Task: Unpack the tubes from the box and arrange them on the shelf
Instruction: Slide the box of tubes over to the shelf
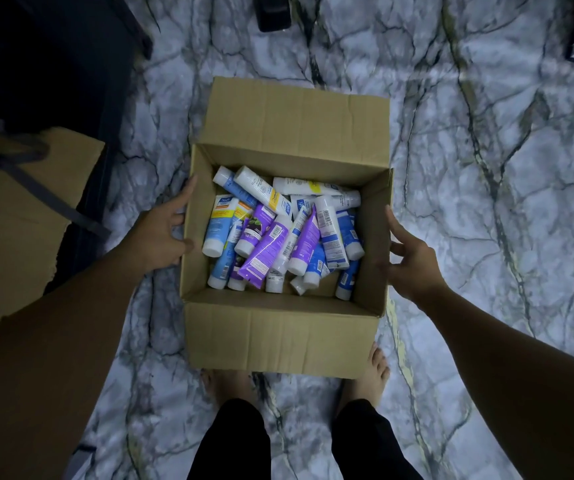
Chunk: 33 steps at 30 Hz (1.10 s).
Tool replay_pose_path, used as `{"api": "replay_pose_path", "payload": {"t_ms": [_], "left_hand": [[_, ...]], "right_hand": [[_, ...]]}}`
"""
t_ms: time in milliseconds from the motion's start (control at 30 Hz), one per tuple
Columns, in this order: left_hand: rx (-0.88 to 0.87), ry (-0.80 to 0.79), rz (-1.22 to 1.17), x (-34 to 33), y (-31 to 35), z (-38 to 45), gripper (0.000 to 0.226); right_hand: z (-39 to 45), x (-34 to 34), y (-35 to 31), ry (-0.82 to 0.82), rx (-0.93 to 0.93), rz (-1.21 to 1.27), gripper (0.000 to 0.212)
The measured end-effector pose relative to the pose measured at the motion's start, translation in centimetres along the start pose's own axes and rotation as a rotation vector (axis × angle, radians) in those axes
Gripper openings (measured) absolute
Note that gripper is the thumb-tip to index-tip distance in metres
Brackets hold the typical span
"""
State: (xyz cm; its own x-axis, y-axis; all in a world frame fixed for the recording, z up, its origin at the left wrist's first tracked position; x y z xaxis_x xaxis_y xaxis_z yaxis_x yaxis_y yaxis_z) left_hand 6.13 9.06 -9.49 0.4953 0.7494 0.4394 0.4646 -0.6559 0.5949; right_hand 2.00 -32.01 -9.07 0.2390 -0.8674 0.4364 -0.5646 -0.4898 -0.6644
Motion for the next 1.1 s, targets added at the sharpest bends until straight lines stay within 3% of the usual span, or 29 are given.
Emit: {"api": "replay_pose_path", "payload": {"t_ms": [400, 567, 833, 1100], "left_hand": [[0.079, -0.033, -0.080, 2.7, 3.5, -12.1, 0.113], [0.095, 0.072, -0.199, 4.5, 7.0, -21.7, 0.108], [0.120, 0.326, -0.347, 5.5, 11.9, -39.6, 0.101], [0.206, 0.476, -0.537, 1.3, 10.2, -52.2, 0.099]], "right_hand": [[-8.3, 4.6, -5.9, -0.155, -0.017, -0.031, 0.096], [-13.6, 8.6, -11.7, -0.231, 0.046, -0.015, 0.096], [-22.6, 14.4, -23.2, -0.369, 0.276, -0.205, 0.095], [-30.6, 14.6, -30.1, -0.516, 0.298, -0.300, 0.094]]}}
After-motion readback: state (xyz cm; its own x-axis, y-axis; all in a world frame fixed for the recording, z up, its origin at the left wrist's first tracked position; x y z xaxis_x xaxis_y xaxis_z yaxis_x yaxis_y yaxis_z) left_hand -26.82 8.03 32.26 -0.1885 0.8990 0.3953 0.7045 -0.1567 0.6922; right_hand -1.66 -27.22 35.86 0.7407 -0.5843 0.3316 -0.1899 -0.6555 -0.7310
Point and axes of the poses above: each hand's wrist, its own z-axis towards the middle knuckle, its own x-axis out of the back of the hand, y = z × x, the point moved 4 cm from there along z, towards the middle knuckle, and after that the axes turned 8 degrees about z, right-handed, at the moved point
